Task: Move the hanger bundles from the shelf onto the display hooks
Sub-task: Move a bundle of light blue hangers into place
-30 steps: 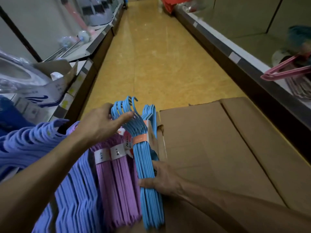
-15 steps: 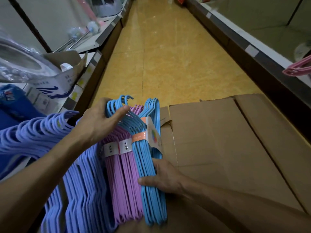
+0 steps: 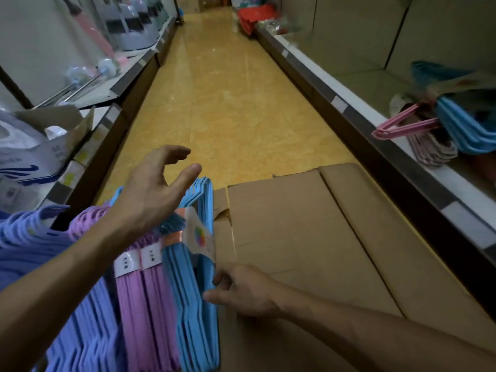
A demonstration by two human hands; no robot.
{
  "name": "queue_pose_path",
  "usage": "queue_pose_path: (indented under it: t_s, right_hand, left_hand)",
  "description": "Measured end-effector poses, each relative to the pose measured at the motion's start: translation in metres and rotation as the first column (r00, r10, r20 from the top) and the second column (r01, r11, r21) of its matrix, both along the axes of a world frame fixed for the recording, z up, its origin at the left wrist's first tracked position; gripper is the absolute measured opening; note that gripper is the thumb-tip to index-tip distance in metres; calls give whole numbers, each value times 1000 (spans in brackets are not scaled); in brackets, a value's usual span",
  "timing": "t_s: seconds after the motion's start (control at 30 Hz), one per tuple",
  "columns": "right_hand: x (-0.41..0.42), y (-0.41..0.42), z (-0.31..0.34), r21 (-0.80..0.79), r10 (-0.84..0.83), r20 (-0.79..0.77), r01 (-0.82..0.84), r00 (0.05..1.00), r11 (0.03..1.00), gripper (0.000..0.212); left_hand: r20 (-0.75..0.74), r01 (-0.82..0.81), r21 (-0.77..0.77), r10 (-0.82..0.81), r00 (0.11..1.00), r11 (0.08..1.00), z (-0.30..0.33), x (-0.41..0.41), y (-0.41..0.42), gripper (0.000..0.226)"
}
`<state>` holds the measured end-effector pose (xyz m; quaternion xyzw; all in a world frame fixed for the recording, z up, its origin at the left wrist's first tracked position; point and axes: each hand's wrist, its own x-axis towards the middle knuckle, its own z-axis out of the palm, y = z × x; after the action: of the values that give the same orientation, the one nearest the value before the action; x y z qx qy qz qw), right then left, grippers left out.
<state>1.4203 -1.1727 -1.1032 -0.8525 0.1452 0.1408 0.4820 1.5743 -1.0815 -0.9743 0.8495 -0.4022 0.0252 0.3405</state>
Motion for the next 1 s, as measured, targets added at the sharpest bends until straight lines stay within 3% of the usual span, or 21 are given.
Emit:
queue_pose_path:
  t_s: [0.27,0.53,0.63,0.73,0.83,1.0]
  right_hand:
    - [-82,-82,24,-47,-298,21,299,954,953,34]
    - [-174,-193,67,107,-660,79,652,747,751,30]
    - [-197,-225,83,161,-792,78,777,605,609,38]
    - [-213,-254,96,325,-892,-5,844,452,426,54]
    - [-221,-286,106,556,-937,-52,789,347,261,70]
    - [-210,-338,107,799,-954,-137,599,266,52,68]
  left_hand:
    - [-247,139,-183,-182,952,973,0,-49,-72,33]
    - [-372,249,-270,-339,864,930,0,-105,-161,24]
    - [-377,286,-313,-395,838,906,6,-134,-192,24]
    - [-365,316,-359,-443,819,879,17,-161,-218,25]
    - [-350,334,-400,-479,805,853,26,-178,-237,25]
    - [-355,315,-421,-474,805,850,29,-189,-258,25]
